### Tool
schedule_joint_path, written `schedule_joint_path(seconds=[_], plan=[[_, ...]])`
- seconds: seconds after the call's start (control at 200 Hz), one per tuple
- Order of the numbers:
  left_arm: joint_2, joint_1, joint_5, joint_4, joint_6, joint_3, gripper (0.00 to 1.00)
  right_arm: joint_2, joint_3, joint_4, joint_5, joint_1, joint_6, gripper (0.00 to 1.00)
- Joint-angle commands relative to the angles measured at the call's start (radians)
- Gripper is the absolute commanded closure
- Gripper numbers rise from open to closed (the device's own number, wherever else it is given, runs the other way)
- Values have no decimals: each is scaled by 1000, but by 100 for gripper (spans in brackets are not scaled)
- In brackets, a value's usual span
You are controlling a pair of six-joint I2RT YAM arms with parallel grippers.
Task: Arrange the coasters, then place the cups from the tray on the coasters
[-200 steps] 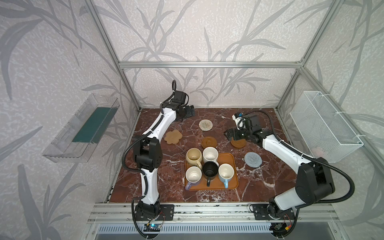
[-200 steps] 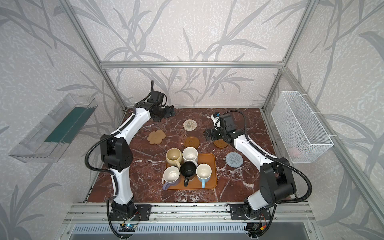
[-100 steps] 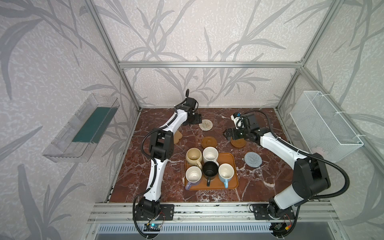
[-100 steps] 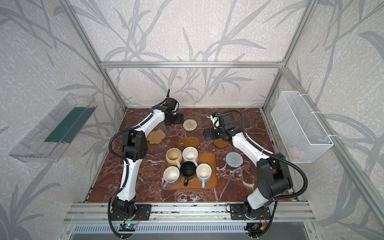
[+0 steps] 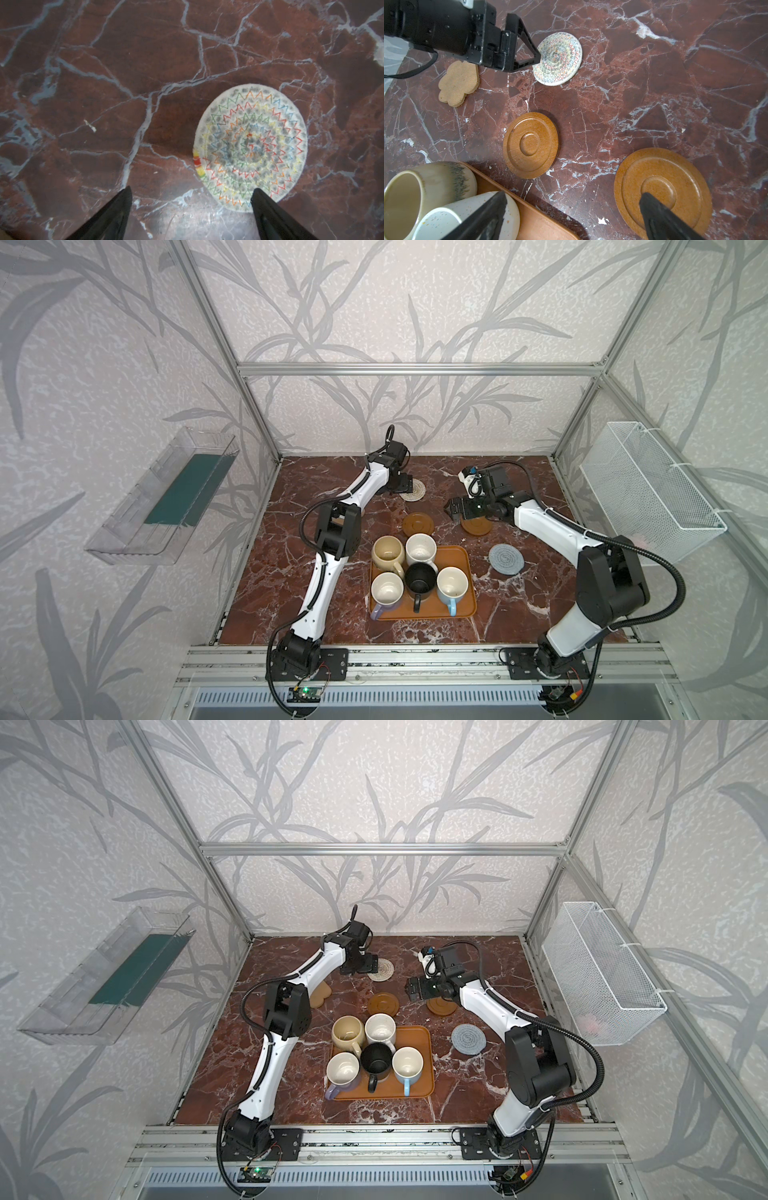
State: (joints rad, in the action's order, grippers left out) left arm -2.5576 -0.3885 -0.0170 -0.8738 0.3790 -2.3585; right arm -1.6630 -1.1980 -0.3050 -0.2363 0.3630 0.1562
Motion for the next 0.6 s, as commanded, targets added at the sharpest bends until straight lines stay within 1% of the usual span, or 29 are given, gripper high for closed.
schedule_joint_path(seconds=[0.0, 0.12, 0.255, 0.315, 0.415, 0.595], plan=[[-51, -4, 53, -107, 16, -65, 8, -13, -33, -25, -1, 4, -14, 1], [-83, -9, 95, -134, 31, -105, 8, -19, -35, -28, -6, 4, -14, 1], [-97, -10, 92, -110, 47, -109, 8, -18, -41, -43, -3, 3, -23, 1], [-106, -15, 111, -120, 43, -118, 9, -16, -40, -50, 0, 4, -28, 1], [-119, -21, 150, -169, 52, -130, 15, -8, -35, -58, 5, 4, -34, 1], [-104, -15, 177, -257, 63, -120, 31, 1, -30, -59, -4, 4, -34, 1]])
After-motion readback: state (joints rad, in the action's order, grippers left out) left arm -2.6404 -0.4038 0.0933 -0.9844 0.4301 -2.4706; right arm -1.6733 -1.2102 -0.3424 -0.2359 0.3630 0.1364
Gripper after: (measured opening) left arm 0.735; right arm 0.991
